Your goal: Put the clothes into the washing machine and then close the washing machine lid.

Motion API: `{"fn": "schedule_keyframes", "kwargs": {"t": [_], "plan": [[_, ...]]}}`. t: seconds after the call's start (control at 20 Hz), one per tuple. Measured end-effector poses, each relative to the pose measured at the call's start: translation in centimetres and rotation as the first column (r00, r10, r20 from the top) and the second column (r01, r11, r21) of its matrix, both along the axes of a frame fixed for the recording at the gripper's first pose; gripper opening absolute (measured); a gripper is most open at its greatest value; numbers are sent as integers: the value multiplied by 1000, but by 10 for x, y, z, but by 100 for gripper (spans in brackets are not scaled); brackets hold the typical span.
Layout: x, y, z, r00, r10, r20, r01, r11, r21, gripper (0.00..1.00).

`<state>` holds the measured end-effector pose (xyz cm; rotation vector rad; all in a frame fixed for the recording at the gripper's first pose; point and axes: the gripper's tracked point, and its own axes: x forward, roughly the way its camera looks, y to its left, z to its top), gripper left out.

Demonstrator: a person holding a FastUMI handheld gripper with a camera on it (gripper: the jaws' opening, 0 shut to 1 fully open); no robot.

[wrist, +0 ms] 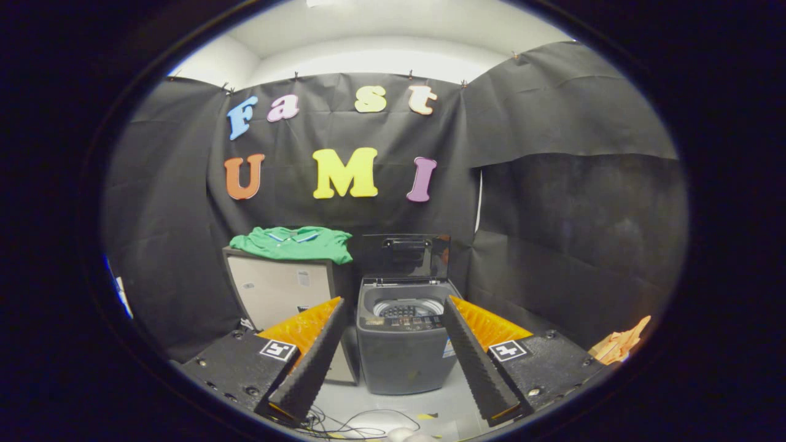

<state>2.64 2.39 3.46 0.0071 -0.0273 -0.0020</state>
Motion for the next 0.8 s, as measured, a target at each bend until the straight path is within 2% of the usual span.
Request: {"fn": "schedule_keyframes", "kwargs": {"t": [0.45, 0.8], "plan": [[40, 1, 47, 1000, -30, 4, 30, 999, 15, 99], [118, 38, 106, 1000, 25, -4, -25, 999, 24, 99]]}}
